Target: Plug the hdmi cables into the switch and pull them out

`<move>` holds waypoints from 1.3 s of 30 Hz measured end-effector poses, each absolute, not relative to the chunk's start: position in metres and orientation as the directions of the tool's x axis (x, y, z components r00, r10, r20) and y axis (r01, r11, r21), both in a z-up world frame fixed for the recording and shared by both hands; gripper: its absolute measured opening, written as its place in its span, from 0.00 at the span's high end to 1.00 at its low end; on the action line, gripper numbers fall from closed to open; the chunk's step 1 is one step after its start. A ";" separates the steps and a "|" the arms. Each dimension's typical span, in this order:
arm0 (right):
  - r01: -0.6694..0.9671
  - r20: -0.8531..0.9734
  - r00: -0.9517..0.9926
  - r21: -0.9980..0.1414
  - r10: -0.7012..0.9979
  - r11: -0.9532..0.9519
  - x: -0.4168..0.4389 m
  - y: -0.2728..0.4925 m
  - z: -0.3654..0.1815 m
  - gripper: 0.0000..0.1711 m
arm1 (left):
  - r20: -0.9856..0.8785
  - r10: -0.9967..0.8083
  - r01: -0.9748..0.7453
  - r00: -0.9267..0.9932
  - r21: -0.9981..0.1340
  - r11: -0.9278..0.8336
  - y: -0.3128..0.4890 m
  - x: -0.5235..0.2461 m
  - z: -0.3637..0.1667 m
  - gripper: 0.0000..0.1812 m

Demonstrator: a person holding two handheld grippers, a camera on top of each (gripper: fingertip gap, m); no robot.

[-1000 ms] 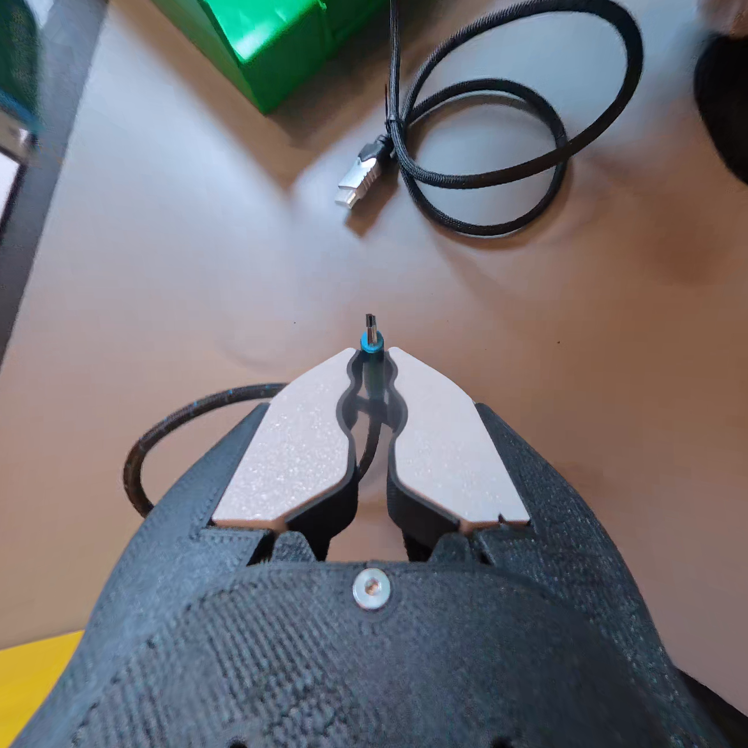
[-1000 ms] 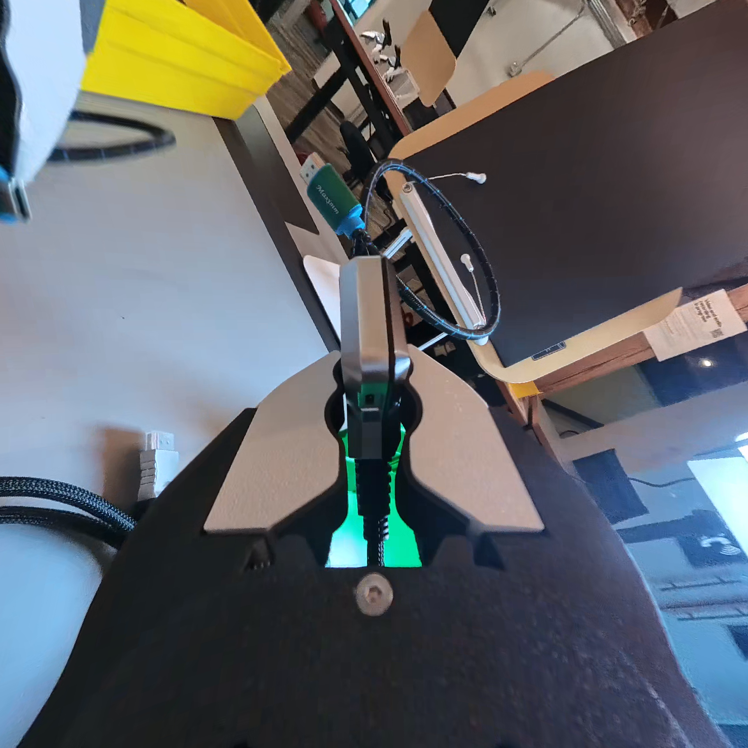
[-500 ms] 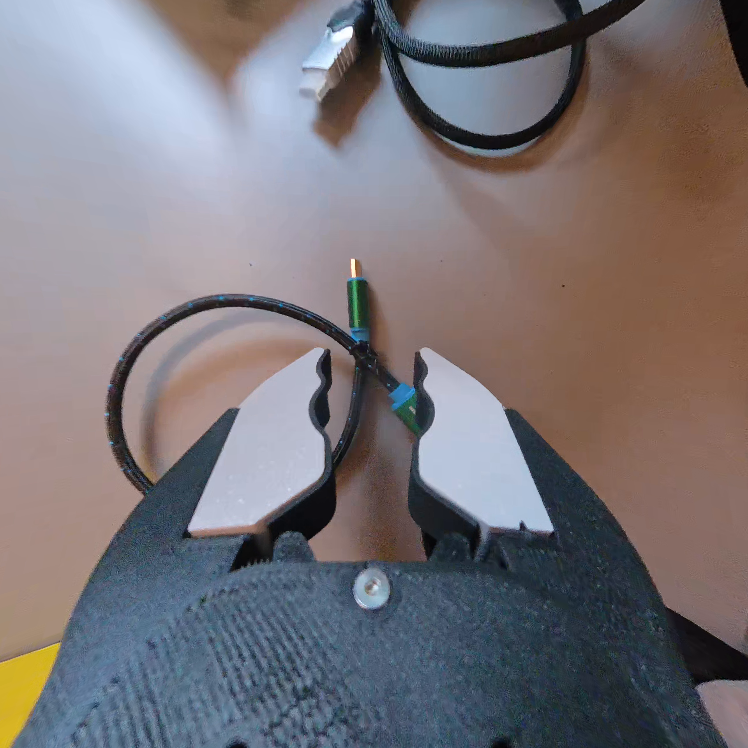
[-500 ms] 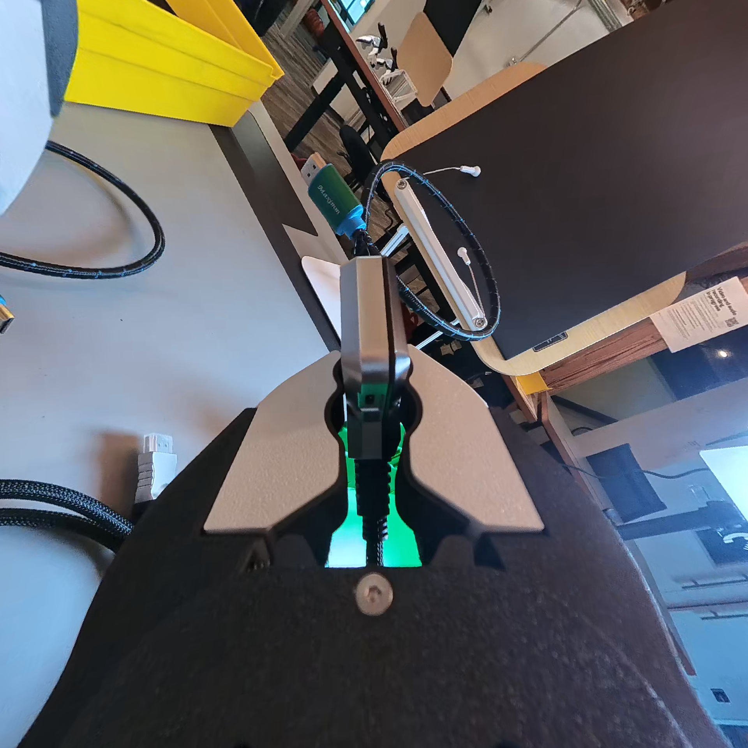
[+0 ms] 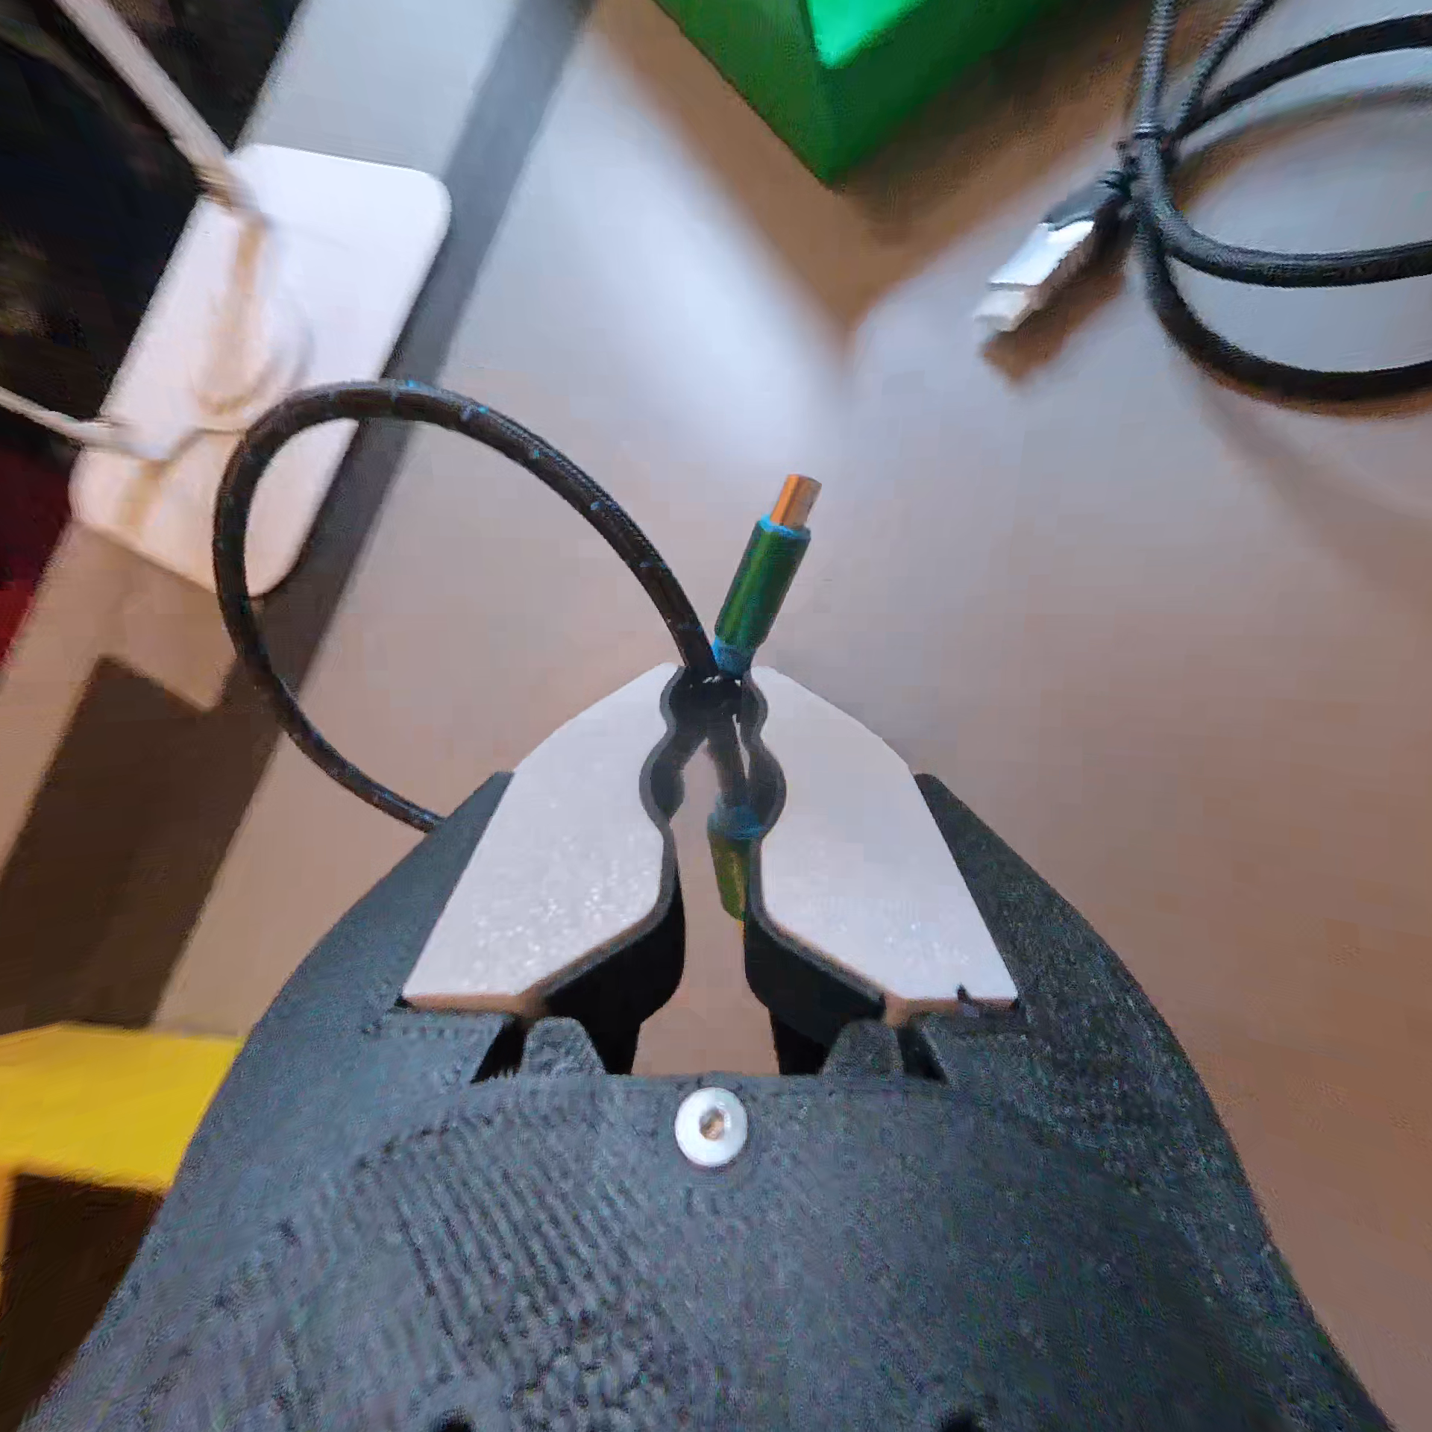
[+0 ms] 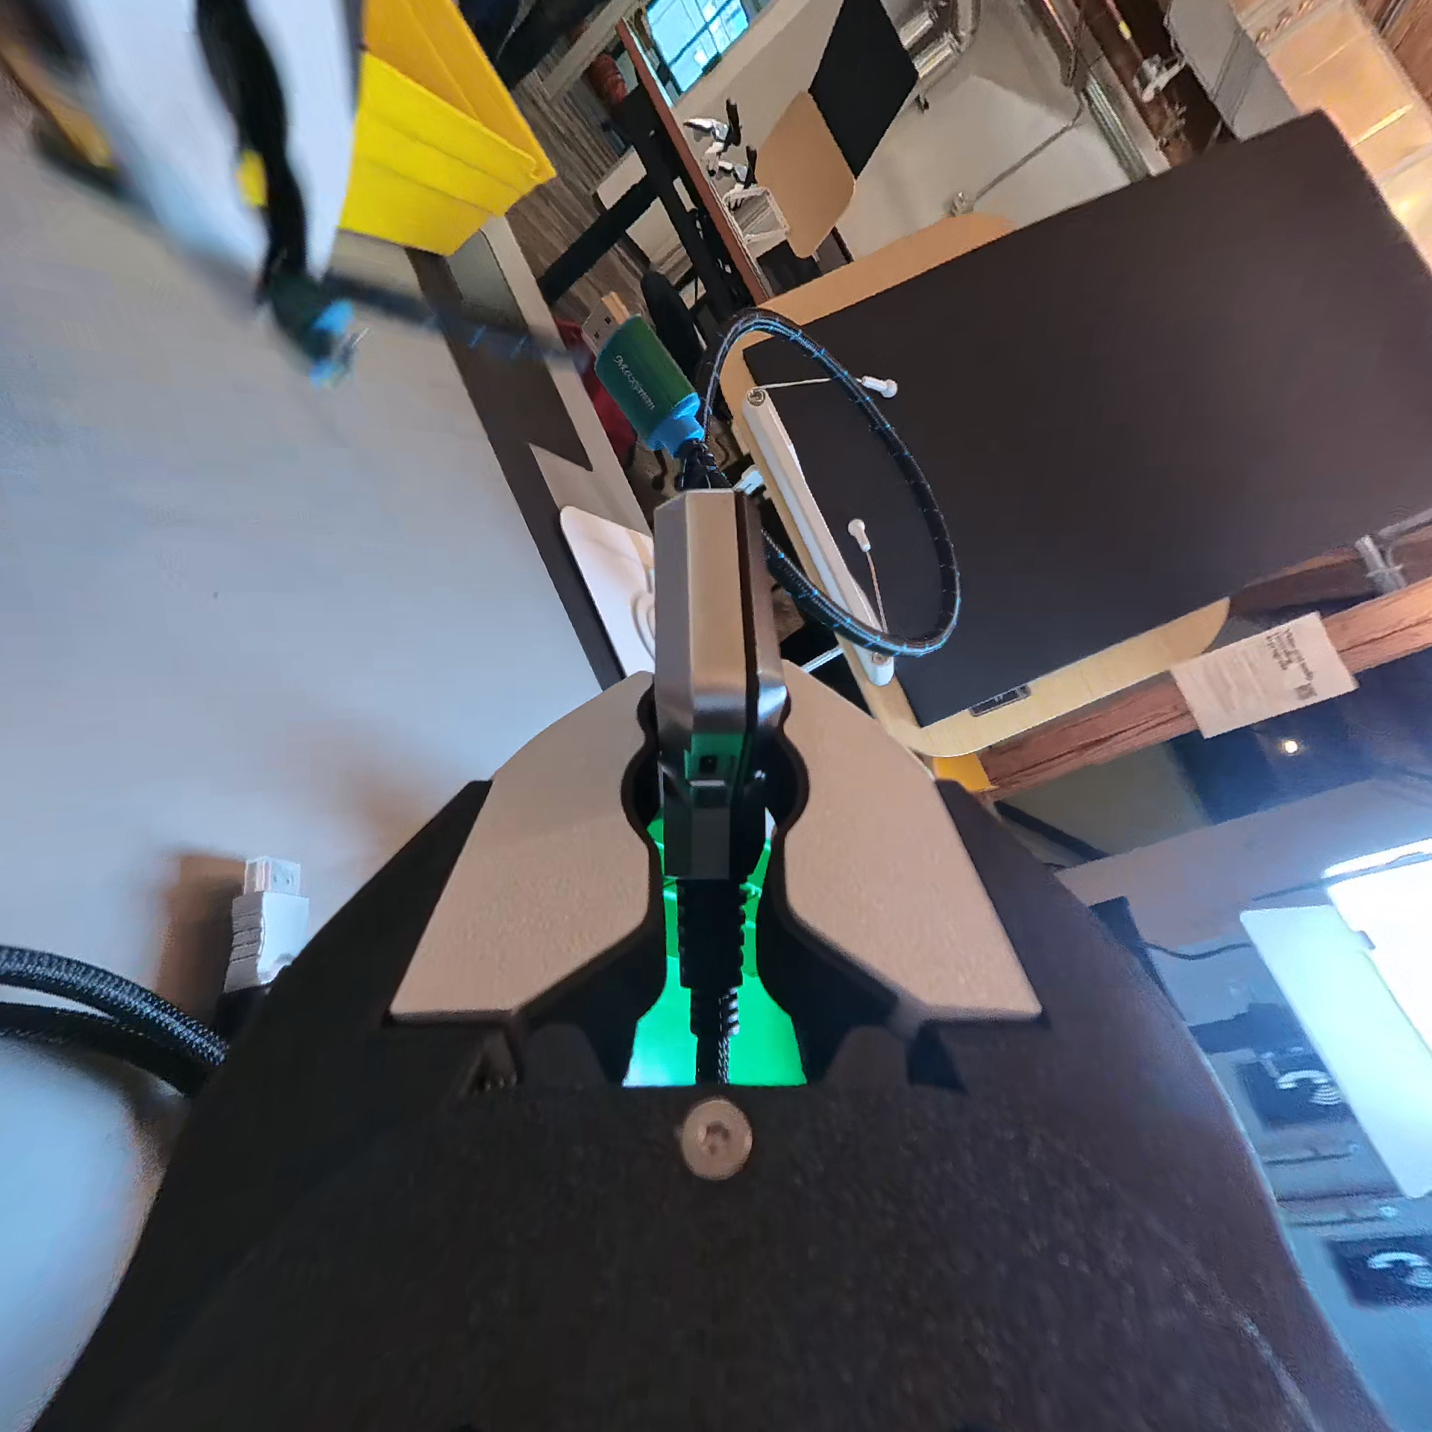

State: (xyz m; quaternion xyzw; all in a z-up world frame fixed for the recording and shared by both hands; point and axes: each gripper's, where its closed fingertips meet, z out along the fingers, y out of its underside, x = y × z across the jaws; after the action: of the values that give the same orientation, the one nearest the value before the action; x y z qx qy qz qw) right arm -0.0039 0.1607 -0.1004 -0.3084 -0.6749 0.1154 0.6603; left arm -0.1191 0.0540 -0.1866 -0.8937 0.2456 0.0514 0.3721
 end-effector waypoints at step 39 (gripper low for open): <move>0.460 0.542 -0.354 -0.609 0.762 0.647 -0.025 0.091 -0.169 0.87 | -0.695 -0.381 -0.762 0.610 -0.382 -0.523 0.050 -0.068 -0.134 0.93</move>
State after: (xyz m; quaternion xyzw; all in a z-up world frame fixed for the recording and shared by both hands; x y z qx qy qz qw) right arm -0.0248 0.0905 -0.1685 -0.3803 -0.8031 0.1790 0.4224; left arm -0.0677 0.0500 -0.1339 -0.8280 0.3449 0.2758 0.3455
